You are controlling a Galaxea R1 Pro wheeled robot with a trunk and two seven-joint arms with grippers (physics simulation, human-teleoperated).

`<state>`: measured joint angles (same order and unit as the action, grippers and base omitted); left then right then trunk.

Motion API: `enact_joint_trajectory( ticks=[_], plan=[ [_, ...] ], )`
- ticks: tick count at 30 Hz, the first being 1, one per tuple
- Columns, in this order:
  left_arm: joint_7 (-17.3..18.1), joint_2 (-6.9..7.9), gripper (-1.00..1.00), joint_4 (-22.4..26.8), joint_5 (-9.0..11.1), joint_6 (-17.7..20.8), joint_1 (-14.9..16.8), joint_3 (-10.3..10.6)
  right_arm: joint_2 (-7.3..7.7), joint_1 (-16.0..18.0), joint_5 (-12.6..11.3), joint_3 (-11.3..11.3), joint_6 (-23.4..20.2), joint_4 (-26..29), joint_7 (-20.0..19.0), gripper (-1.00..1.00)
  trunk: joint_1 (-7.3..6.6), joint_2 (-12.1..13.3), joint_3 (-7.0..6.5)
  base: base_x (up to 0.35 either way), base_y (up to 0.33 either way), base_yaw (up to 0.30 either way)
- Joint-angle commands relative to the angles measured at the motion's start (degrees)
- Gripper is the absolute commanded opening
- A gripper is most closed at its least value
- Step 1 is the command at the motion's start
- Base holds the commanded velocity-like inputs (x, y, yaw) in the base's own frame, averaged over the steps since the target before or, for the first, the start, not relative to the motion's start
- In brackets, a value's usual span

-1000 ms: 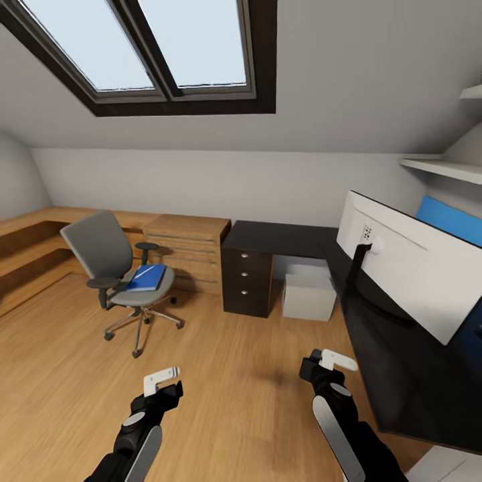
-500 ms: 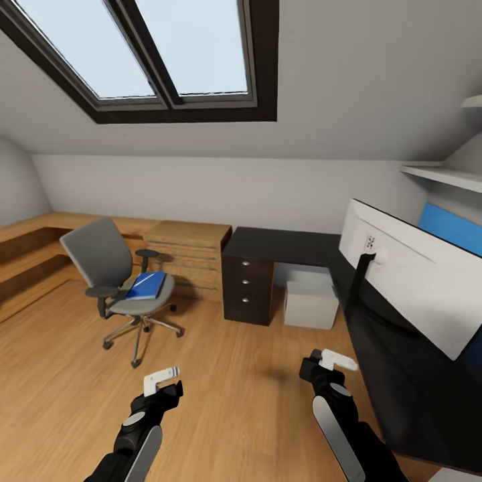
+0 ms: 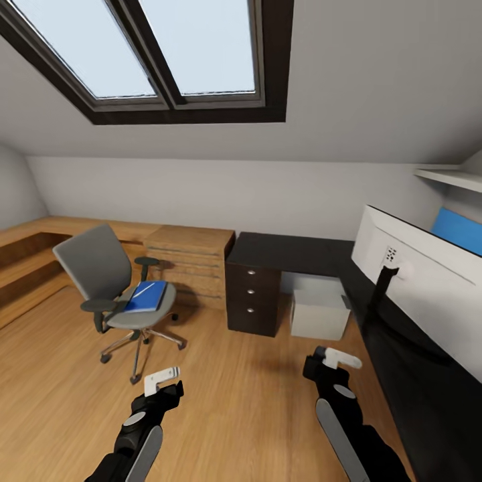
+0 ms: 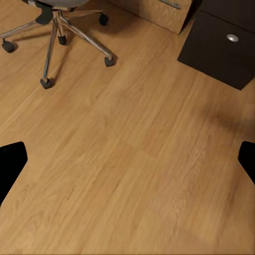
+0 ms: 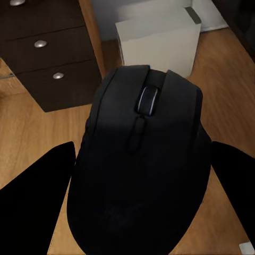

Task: In the bedroom, organize the workspace by keeping the computer under the desk, ensuring the monitor is on the desk, placing the keyboard on the desk next to the monitor, placing the mouse on the desk next to the keyboard, moving the folder from the swivel chair onto the desk next to the mouse, stacking the notebook on top of the folder with the pen on top of the notebook, and positioning the swivel chair next to the desk.

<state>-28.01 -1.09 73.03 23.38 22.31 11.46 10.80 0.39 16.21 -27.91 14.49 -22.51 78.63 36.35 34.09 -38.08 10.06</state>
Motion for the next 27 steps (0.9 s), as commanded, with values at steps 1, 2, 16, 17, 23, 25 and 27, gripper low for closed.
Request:
enact_joint_trajectory(
  ticks=[1, 2, 16, 17, 23, 25, 27],
  plan=[
    [-0.51, 0.02, 1.0, 0.09, 0.48, 0.12, 0.05, 0.09, 0.04, -0.01, -0.4, 0.1, -0.15, 0.16, 0.21, -1.0, 0.04, -0.08, 0.1, 0.145, 0.031, 0.0],
    [-0.54, 0.03, 1.0, 0.08, 0.45, 0.12, 0.05, 0.09, 0.05, -0.08, -0.38, 0.1, -0.13, 0.24, 0.21, -1.0, 0.04, -0.08, 0.09, 0.069, 0.013, 0.0],
    [-0.56, 0.04, 1.0, 0.02, 0.43, 0.11, 0.05, 0.09, 0.05, -0.13, -0.31, 0.1, -0.08, 0.25, 0.3, -1.0, 0.04, -0.08, -1.01, 0.242, 0.142, 0.0],
    [-0.56, 0.04, 1.0, 0.01, 0.43, 0.12, 0.05, 0.09, 0.05, -0.13, -0.31, 0.1, -0.08, 0.26, 0.3, -1.0, 0.04, -0.08, -1.09, 0.267, 0.162, 0.0],
    [-0.56, -0.01, 1.0, 0.01, 0.41, 0.13, 0.05, 0.09, 0.05, -0.13, -0.31, 0.1, -0.08, 0.35, 0.3, -1.0, 0.04, -0.08, -1.61, 0.261, 0.138, 0.0],
    [-0.56, -0.03, 1.0, 0.01, 0.38, 0.13, 0.05, 0.14, 0.05, -0.13, -0.31, 0.1, -0.11, 0.37, 0.3, -1.0, 0.04, -0.08, -1.76, 0.273, 0.067, 0.0],
    [-0.57, -0.04, 1.0, 0.01, 0.36, 0.12, 0.05, 0.23, 0.05, -0.13, -0.31, 0.1, -0.14, 0.38, 0.3, -1.0, 0.04, -0.08, -1.83, 0.297, 0.031, 0.0]
  ],
)
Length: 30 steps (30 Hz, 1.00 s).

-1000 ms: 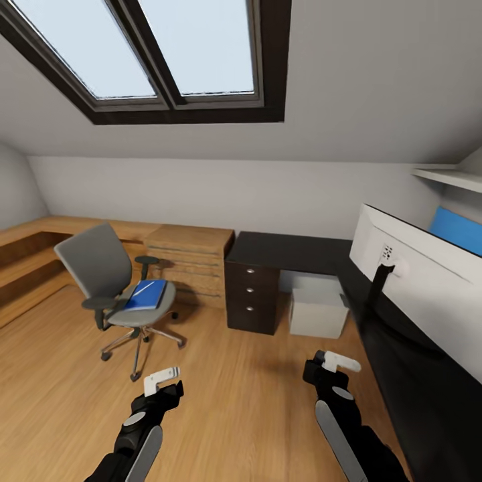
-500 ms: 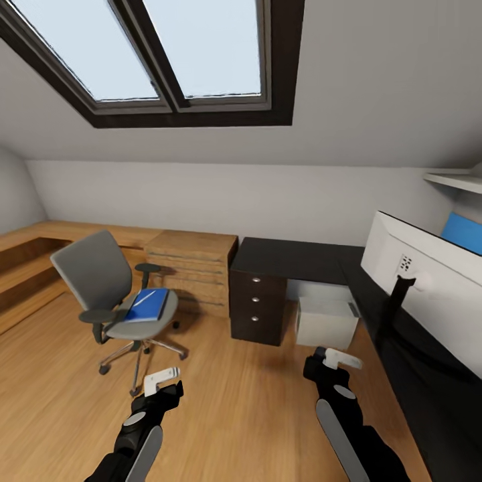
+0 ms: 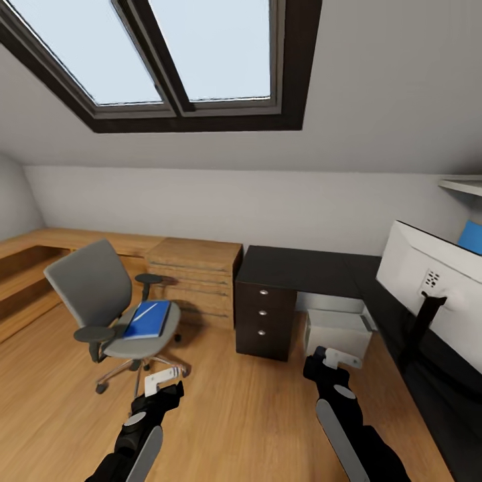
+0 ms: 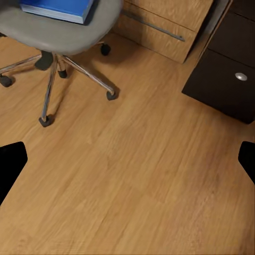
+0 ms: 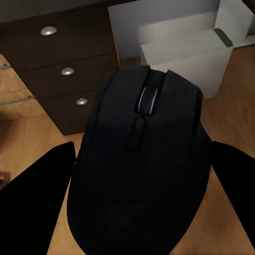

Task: In the bedroom, organize the workspace by keeping the computer under the desk, ensuring the monitor is on the desk, placing the keyboard on the desk next to the monitor, placing the mouse on the desk next to the keyboard, moving the folder from the swivel chair onto the desk next to the mouse, stacking the notebook on top of the folder with the pen on top of the notebook, and positioning the swivel chair next to the desk.

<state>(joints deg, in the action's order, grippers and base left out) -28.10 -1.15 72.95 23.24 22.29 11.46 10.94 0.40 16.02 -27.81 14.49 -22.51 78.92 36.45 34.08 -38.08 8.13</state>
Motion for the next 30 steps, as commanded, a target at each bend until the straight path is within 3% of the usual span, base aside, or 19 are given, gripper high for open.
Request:
enact_joint_trajectory(
  ticks=[1, 24, 30],
  plan=[
    [-0.52, 0.06, 1.0, 0.08, 0.5, 0.13, 0.05, 0.6, 0.04, 0.06, -0.4, 0.1, -0.16, 0.09, 0.2, -1.0, 0.05, -0.08, 0.08, 0.311, 0.012, 0.0],
    [-0.55, 0.11, 1.0, 0.07, 0.49, 0.11, 0.05, 1.54, 0.04, -0.03, -0.32, 0.1, -0.18, 0.36, 0.26, -1.0, 0.05, -0.08, 0.07, 0.316, -0.028, 0.024],
    [-0.55, 0.1, 1.0, -0.15, 0.49, 0.19, 0.05, 1.77, 0.1, -0.03, -0.32, 0.04, -0.2, 0.36, 0.23, -1.0, 0.05, -0.08, 0.07, 0.109, -0.058, 0.107]
  ],
)
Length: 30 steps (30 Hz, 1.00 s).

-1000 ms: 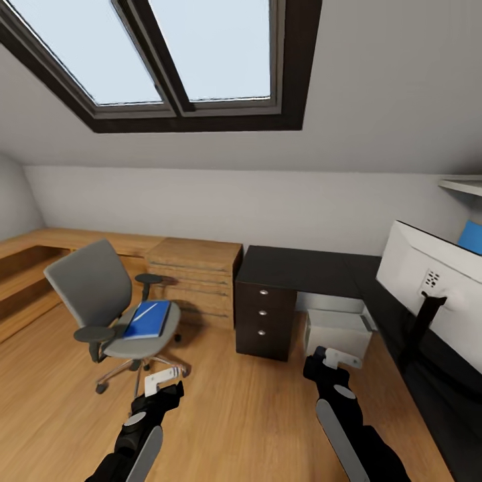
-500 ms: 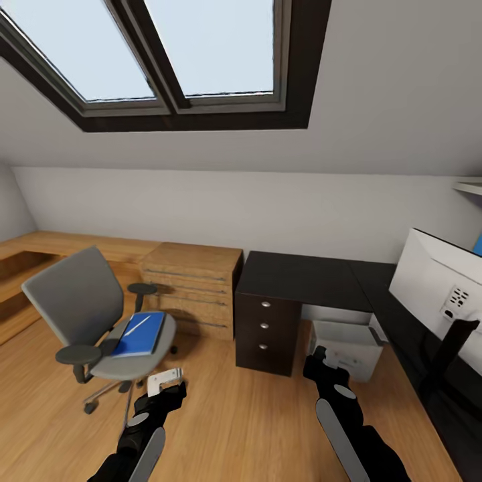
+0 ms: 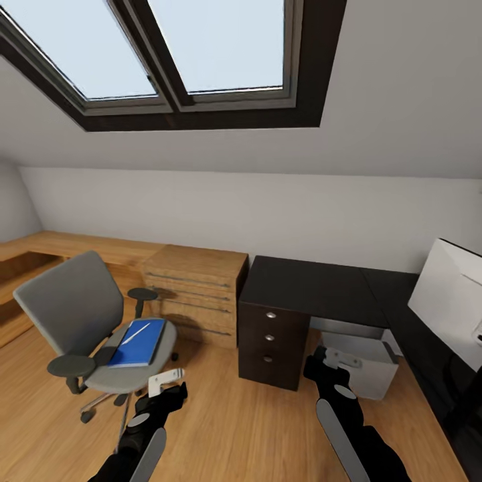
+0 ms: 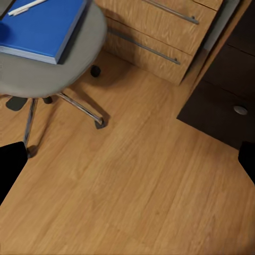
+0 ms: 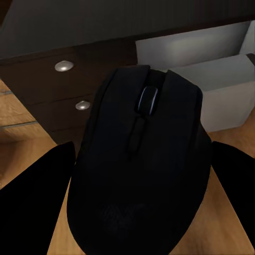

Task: In the bedroom, organize the workspace by keeping the computer under the desk, ensuring the monitor is on the desk, placing the keyboard on the desk next to the monitor, placing the mouse on the desk next to the keyboard, moving the folder from the swivel chair onto the desk next to the mouse, stacking the notebook on top of the folder with the pen on top of the notebook, and positioning the swivel chair next to the desk.

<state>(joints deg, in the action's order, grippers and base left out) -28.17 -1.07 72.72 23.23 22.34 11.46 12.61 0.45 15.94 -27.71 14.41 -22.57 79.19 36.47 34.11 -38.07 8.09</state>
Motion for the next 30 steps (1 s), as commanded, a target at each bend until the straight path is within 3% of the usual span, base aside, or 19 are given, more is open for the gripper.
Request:
enact_joint_trajectory(
  ticks=[1, 21, 30],
  plan=[
    [-0.48, 0.02, 1.0, 0.07, 0.5, 0.14, 0.05, 0.14, 0.06, 0.06, -0.42, 0.1, -0.13, 0.09, 0.2, -1.0, 0.02, -0.09, 0.1, 0.019, -0.01, 0.021],
    [-0.48, 0.02, 1.0, 0.05, 0.49, -0.09, 0.05, 1.1, 0.07, -0.38, -0.33, 0.09, -0.19, 1.66, 0.19, -1.0, 0.02, -0.09, 0.09, 0.291, -0.001, 0.002],
    [-0.48, 0.02, 1.0, 0.06, 0.42, -0.11, 0.05, 1.1, 0.07, -0.72, -0.25, 0.09, -0.11, 2.1, 0.21, -1.0, 0.02, -0.09, -0.53, 0.321, 0.0, 0.0]
  ],
)
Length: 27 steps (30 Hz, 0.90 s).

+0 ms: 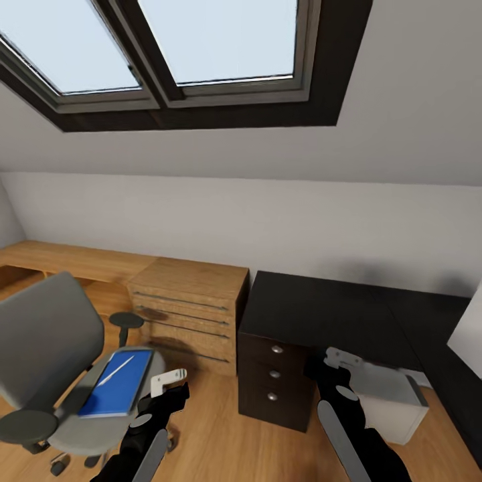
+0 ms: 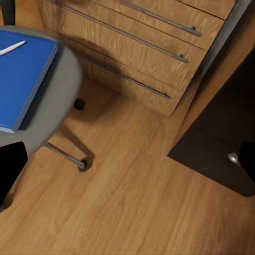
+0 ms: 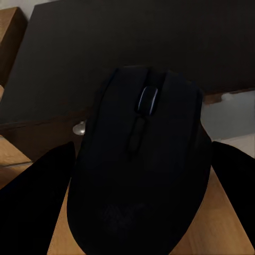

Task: In the bedroom, organize the workspace by keeping the computer under the desk, ensuring the monitor is on the desk, placing the keyboard on the desk next to the monitor, placing the mouse on the desk next to the keyboard, moving the folder from the swivel chair onto the desk next to the mouse, stacking the notebook on top of the folder with the pen on top of the notebook, and positioning the swivel chair next to the desk.

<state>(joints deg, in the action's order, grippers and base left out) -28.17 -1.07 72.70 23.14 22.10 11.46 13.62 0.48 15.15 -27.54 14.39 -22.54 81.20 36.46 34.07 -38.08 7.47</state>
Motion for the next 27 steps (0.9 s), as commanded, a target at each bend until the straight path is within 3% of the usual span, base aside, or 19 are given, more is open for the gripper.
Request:
enact_joint_trajectory(
  ticks=[1, 18, 27],
  plan=[
    [-0.48, 0.02, 1.0, 0.1, 0.5, 0.13, 0.05, 0.1, 0.05, 0.06, -0.42, 0.11, -0.13, 0.09, 0.22, -1.0, 0.05, -0.08, 0.01, 0.321, 0.0, 0.0],
    [-0.48, 0.02, 1.0, 0.16, 0.5, 0.13, 0.05, 0.1, 0.05, 0.05, -0.41, 0.03, -0.13, 0.03, 0.19, -1.0, 0.05, -0.08, -0.35, 0.321, 0.0, 0.001],
    [-0.48, 0.02, 1.0, 0.16, 0.5, 0.2, 0.05, 0.1, 0.05, 0.05, -0.41, 0.03, -0.26, 0.01, 0.19, -1.0, 0.05, -0.08, -0.35, 0.321, -0.055, 0.168]
  ],
)
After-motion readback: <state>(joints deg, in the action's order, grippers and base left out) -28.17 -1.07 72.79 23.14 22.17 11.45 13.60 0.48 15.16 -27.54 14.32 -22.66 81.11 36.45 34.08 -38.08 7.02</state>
